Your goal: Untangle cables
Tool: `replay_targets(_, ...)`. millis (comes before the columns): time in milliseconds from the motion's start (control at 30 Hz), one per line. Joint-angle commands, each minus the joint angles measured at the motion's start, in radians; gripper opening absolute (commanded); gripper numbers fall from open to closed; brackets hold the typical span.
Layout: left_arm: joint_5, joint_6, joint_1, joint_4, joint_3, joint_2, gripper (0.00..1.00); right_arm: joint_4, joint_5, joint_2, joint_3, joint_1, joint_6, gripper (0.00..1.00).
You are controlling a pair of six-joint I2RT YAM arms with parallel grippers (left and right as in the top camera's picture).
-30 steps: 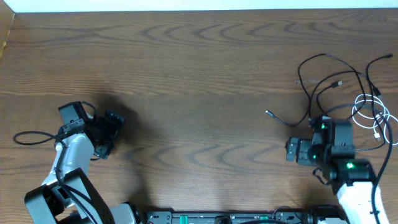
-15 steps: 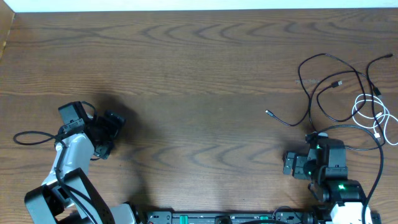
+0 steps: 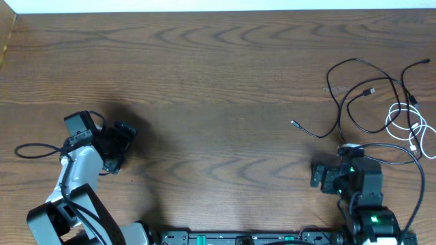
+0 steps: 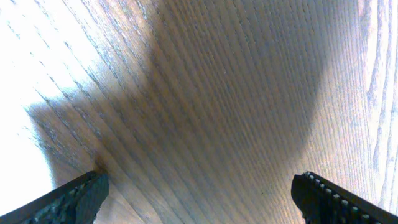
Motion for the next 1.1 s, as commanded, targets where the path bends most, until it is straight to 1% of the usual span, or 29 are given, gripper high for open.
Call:
replay_targets(0, -0.029, -0.008, 0.006, -0.013, -0.007, 0.010, 0.99, 0.018, -0.003, -0.167, -0.004, 0.006, 0.004, 0.99)
replay_targets(133, -0.029, -0.008, 0.006, -0.013, -0.007, 0.010, 0.99, 0.035, -0.003, -0.314, -0.005, 0.006, 0.004, 0.99)
replay_targets(300, -0.029, -0.008, 0.006, -0.013, -0.007, 0.010, 0.99, 0.104, -0.003, -0.429, -0.010, 0.006, 0.004, 0.99)
replay_targets(600, -0.029, -0.009, 0.006, -0.013, -0.007, 0.010, 0.99, 0.327, -0.003, -0.531, -0.069, 0.006, 0.004, 0.99)
replay_targets(667, -0.029, -0.009, 0.006, -0.013, -0.007, 0.010, 1.00, 0.411, -0.003, -0.529, -0.086, 0.006, 0.004, 0.99)
replay_targets(700, -0.029, -0.008, 0.006, -0.013, -0.007, 0.010, 0.99, 0.423, -0.003, -0.529, -0.087, 0.006, 0.004, 0.99)
replay_targets(1067, -0.029, -0.008, 0.006, -0.013, -0.007, 0.010, 0.99, 0.368, -0.003, -0.529, -0.107, 0.006, 0.004, 0.99)
